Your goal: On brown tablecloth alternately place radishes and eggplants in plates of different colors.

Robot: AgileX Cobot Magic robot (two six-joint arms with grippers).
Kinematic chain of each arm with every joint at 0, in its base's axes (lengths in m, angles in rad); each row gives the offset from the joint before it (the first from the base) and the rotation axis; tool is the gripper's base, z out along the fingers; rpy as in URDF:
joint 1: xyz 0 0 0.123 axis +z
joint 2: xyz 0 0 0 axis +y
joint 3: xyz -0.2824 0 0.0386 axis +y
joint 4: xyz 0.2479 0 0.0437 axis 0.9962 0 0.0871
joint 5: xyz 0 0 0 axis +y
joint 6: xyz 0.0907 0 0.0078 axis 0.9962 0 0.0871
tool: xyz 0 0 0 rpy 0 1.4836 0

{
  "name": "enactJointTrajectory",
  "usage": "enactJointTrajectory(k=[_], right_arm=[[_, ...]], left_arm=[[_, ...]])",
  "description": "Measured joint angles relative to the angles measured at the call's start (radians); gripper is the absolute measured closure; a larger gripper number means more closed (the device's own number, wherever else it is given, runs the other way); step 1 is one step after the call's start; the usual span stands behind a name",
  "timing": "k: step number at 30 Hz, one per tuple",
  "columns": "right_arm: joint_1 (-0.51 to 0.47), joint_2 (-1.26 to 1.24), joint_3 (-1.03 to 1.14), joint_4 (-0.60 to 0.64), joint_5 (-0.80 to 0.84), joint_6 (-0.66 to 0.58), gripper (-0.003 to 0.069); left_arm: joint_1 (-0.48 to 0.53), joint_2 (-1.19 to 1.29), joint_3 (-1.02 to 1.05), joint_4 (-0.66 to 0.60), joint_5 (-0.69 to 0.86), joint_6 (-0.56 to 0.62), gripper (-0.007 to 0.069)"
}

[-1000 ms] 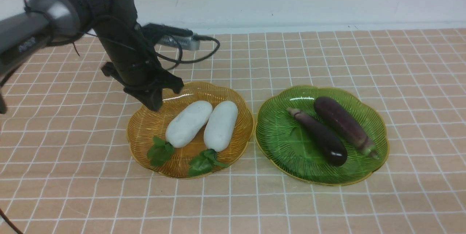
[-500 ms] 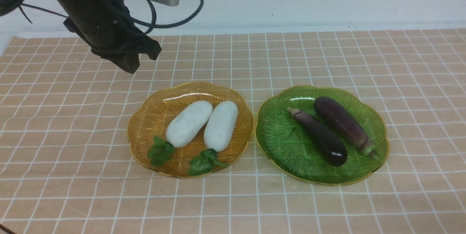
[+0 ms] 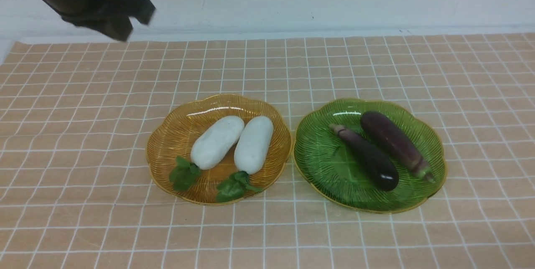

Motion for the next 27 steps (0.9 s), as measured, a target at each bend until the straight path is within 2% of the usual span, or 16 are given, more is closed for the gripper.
enactJointTrajectory(k=[5, 11, 19, 22, 27], right_arm=[[-0.025, 0.000, 0.001, 0.000, -0.005, 0.000, 0.0674], [-0.071, 0.000, 0.001, 0.000, -0.006, 0.000, 0.0674], [-0.075, 0.000, 0.001, 0.000, -0.007, -0.003, 0.0674], [-0.075, 0.000, 0.001, 0.000, -0.007, -0.003, 0.0674], [-0.075, 0.000, 0.001, 0.000, -0.008, -0.003, 0.0674]], left_arm=[[0.000, -0.128, 0.031, 0.001, 0.001, -0.003, 0.0628], [0.000, -0.309, 0.180, 0.019, 0.004, -0.004, 0.0628], [0.000, -0.652, 0.579, 0.028, -0.009, -0.003, 0.0628], [0.000, -0.828, 0.791, 0.002, -0.121, -0.003, 0.0628], [0.000, -1.089, 1.174, -0.132, -0.385, -0.003, 0.0628]])
